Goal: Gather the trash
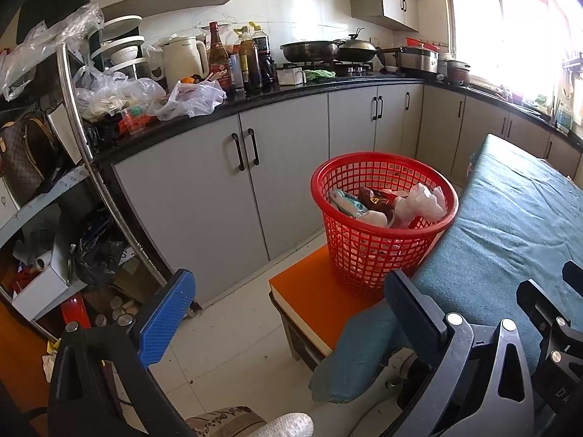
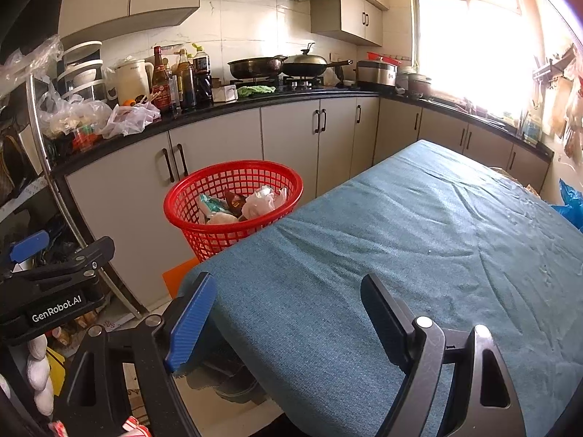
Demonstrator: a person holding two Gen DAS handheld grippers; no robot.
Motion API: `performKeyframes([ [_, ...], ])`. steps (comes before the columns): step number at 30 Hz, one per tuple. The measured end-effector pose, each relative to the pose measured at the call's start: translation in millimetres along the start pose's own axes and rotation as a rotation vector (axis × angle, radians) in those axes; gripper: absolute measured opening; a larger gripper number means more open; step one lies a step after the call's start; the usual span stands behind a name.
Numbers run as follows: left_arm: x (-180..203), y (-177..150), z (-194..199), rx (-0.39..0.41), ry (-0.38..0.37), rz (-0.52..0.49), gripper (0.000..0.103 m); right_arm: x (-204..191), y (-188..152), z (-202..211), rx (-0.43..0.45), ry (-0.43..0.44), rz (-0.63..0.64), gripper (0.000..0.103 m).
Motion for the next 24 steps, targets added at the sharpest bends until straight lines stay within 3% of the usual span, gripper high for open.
performKeyframes([
  [24, 2.6, -2.6, -4.0, -0.010, -0.025, 0.005, 0.103, -1.7, -7.7, -5.9, -0.032, 0.003, 0.000, 0.087],
])
Point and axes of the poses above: each gripper's, at about its wrist camera, not at the fingertips, and z roughly against the way its jaws point, x to its right, y to its top, the point moved 8 cm from there along -z, roughly the way its jaws point, and after that the axes turned 3 degrees about -x, right-handed, at the moved point
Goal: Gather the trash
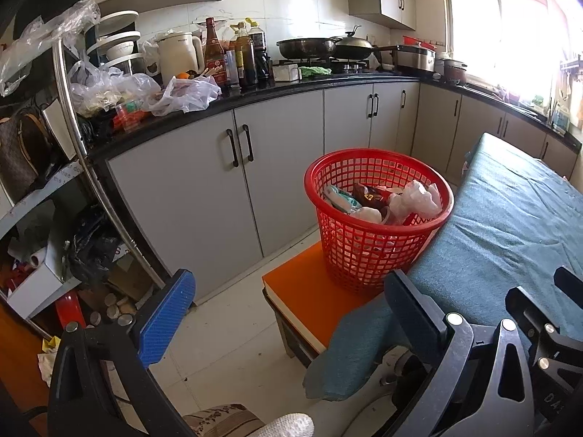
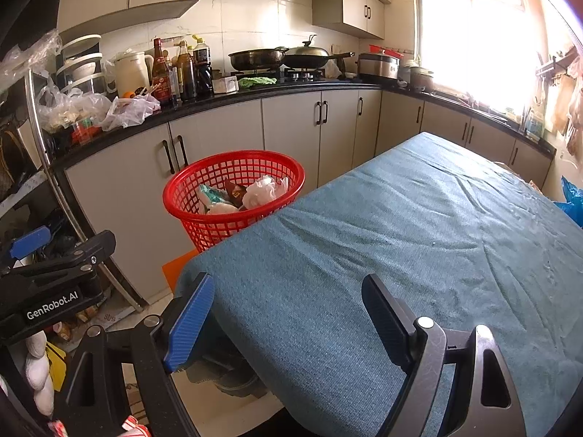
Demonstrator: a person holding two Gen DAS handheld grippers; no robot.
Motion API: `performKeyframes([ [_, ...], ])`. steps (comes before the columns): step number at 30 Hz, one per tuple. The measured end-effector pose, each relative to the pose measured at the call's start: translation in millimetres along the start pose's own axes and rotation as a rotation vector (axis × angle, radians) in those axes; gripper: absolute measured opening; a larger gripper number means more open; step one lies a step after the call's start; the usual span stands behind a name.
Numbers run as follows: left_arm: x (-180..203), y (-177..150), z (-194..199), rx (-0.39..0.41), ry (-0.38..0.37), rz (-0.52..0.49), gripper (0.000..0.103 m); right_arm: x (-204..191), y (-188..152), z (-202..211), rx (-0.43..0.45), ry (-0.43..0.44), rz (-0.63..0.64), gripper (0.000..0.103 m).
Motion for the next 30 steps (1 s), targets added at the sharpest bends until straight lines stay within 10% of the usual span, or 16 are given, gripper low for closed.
performKeyframes([
  [30, 4.1, -5.5, -6.8, -0.019, -0.019, 0.003, 0.103, 2.5, -2.3, -6.7, -0.024, 0.002, -0.024, 0.087],
])
Point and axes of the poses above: each gripper's, at about its wrist camera, not at the fingertips, and z roughly against the way its jaws point, x to its right, y to its top, the point moved 8 cm from there along -z, roughly the way its jaws point, and after that the axes turned 3 degrees about -x, right-handed, at the moved point
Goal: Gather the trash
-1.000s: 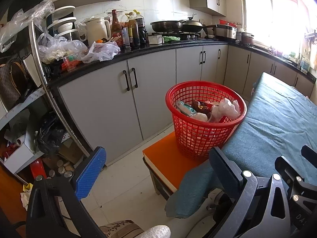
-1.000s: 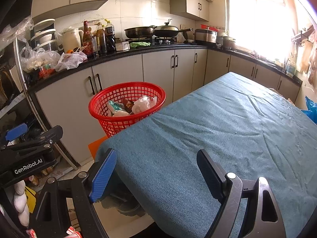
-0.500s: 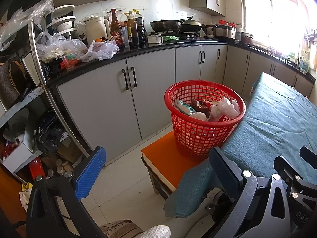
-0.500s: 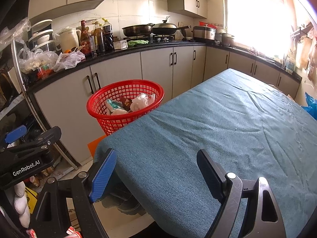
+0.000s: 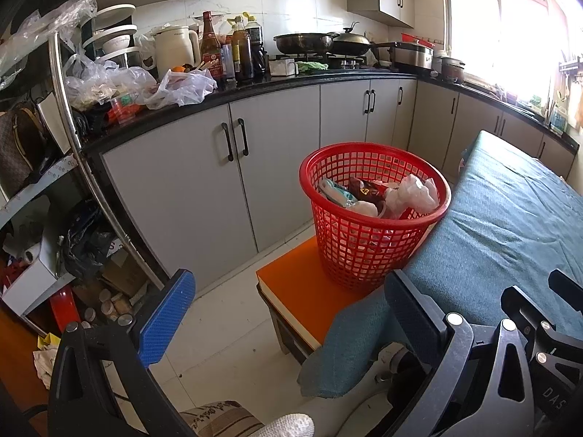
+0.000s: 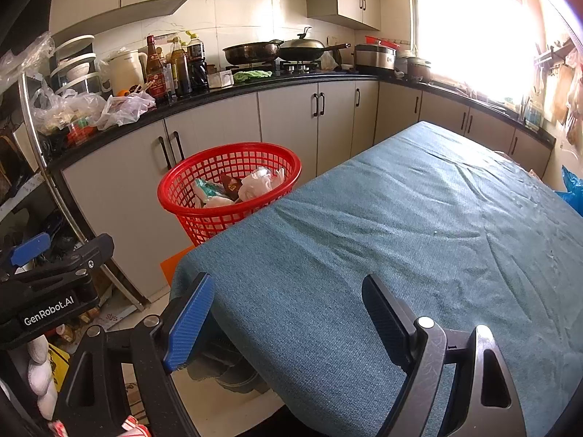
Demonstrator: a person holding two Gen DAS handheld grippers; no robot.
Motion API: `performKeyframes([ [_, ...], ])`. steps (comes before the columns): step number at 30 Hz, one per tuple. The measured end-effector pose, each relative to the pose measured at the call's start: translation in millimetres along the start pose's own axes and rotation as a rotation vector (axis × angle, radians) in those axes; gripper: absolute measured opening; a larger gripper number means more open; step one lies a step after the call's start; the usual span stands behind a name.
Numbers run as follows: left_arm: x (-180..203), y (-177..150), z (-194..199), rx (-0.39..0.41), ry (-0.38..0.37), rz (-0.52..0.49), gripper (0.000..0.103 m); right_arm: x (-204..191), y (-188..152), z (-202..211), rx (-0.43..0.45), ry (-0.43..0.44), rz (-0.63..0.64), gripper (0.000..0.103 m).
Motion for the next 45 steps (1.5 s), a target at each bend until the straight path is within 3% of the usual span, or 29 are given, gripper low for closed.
performKeyframes([
  [36, -15.6, -5.6, -16.0, -0.037, -0.031, 0.041, 0.103, -22.9, -3.8, -8.7, -0.030, -0.005, 0.068, 0.088],
  [45, -25.5, 17.5, -6.9, 0.034, -0.001, 0.032, 0.103, -20.1, -2.8, -5.8, -0.032, 0.011, 0.046, 0.088],
])
Point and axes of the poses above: each gripper's, at about its wrist camera, not at the fingertips, and z roughly against the way its jaws point, x to its right, y to its top, the point moved 8 cm from there along -z, roughly the way its jaws point, and after that the axes turned 3 degrees about -x, right-handed, at the moved point
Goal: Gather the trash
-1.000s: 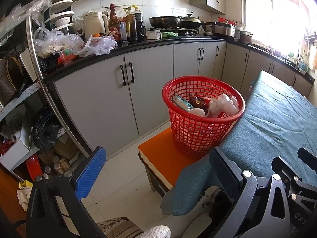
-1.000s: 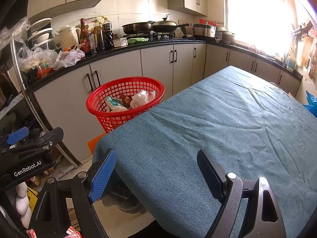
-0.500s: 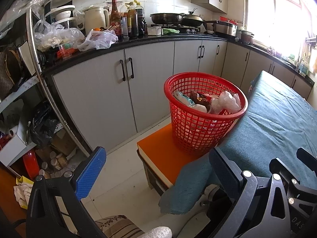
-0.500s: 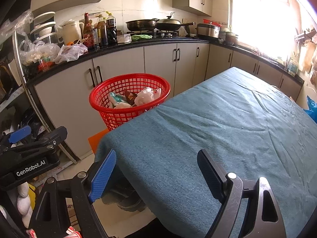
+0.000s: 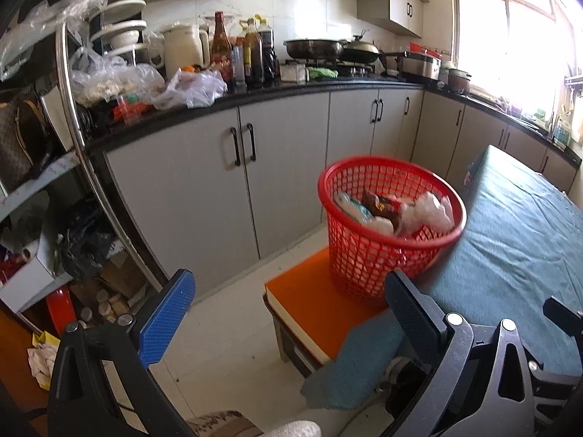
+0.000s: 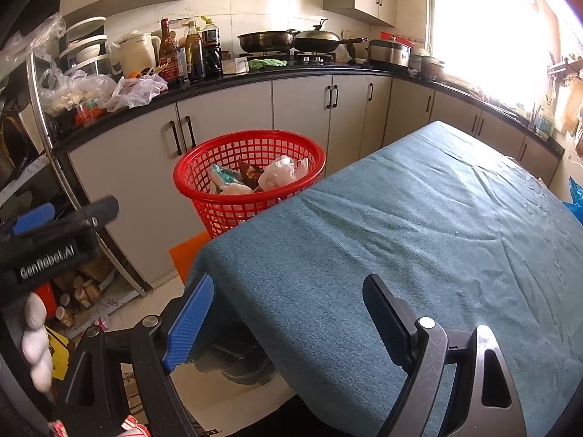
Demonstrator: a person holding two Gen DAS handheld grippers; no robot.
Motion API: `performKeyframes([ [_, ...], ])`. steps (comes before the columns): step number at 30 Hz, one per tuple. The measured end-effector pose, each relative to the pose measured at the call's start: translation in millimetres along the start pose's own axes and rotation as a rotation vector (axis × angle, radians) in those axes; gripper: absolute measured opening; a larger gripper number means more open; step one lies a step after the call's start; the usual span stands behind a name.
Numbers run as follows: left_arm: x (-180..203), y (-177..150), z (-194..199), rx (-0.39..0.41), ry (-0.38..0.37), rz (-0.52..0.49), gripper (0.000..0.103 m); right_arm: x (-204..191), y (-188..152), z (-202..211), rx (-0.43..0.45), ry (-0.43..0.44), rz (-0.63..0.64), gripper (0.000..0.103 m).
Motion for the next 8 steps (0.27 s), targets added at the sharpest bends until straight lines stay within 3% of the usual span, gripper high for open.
performKeyframes([
  [8, 13.6, 13.5, 14.4, 0.032, 0.034, -0.075, 0.103, 17.0, 2.9, 12.9, 0.026, 0.014, -0.036, 0.088],
])
Point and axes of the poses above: each gripper's, at about its wrist camera, not at the fingertips, and z roughly against the way its jaws point, x to its right, y to its top, the point moved 8 cm from there along -z, roughly the way its jaws point, and after that the axes turned 3 degrees about -x, right-handed, at the moved point
